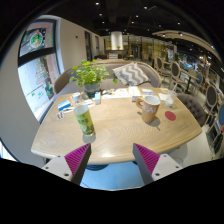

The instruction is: Pour water

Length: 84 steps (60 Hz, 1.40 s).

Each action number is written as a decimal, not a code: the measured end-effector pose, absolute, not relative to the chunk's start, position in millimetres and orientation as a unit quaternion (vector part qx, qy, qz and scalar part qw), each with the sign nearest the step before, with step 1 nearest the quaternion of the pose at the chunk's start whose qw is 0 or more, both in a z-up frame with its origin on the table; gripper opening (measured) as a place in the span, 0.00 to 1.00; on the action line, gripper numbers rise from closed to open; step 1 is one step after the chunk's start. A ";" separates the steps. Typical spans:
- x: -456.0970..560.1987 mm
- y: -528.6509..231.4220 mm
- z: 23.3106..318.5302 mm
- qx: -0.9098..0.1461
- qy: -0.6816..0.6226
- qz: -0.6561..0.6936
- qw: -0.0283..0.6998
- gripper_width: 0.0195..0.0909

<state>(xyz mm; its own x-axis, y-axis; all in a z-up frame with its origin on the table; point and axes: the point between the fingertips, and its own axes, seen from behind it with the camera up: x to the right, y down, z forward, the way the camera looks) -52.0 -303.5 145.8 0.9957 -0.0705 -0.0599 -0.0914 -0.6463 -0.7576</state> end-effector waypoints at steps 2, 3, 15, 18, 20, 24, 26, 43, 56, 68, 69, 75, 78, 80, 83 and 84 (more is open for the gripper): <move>-67.6 -297.5 142.0 -0.906 0.035 0.018 0.421 0.92; -75.2 -294.5 140.2 -0.906 0.030 0.021 0.423 0.93; -144.4 -228.9 122.5 -0.888 -0.002 0.046 0.457 0.93; -156.6 -209.4 116.7 -0.884 -0.002 0.051 0.464 0.93; -165.1 -198.1 113.1 -0.881 -0.002 0.053 0.469 0.94; -169.8 -172.5 105.8 -0.876 0.001 0.049 0.481 0.94; -170.5 -159.3 101.7 -0.872 0.003 0.046 0.487 0.94; -165.8 -92.2 65.2 -0.856 0.003 0.015 0.516 0.74; -173.9 -84.1 69.6 -0.847 -0.019 0.026 0.530 0.44; -173.8 -85.3 93.8 -0.843 -0.024 0.031 0.537 0.31; -173.9 -84.7 97.5 -0.842 -0.023 0.031 0.538 0.31; -174.0 -83.8 122.6 -0.839 -0.011 0.056 0.541 0.28; -173.4 -81.7 138.0 -0.836 0.001 0.078 0.544 0.28; -171.7 -80.6 152.2 -0.831 0.016 0.099 0.547 0.28; -170.8 -79.0 174.4 -0.824 0.036 0.140 0.547 0.28; -169.2 -77.9 183.4 -0.820 0.046 0.154 0.549 0.28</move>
<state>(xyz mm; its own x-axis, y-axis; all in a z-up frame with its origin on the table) -169.2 -77.9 183.4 0.9481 0.0938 -0.3039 -0.2453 -0.3928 -0.8863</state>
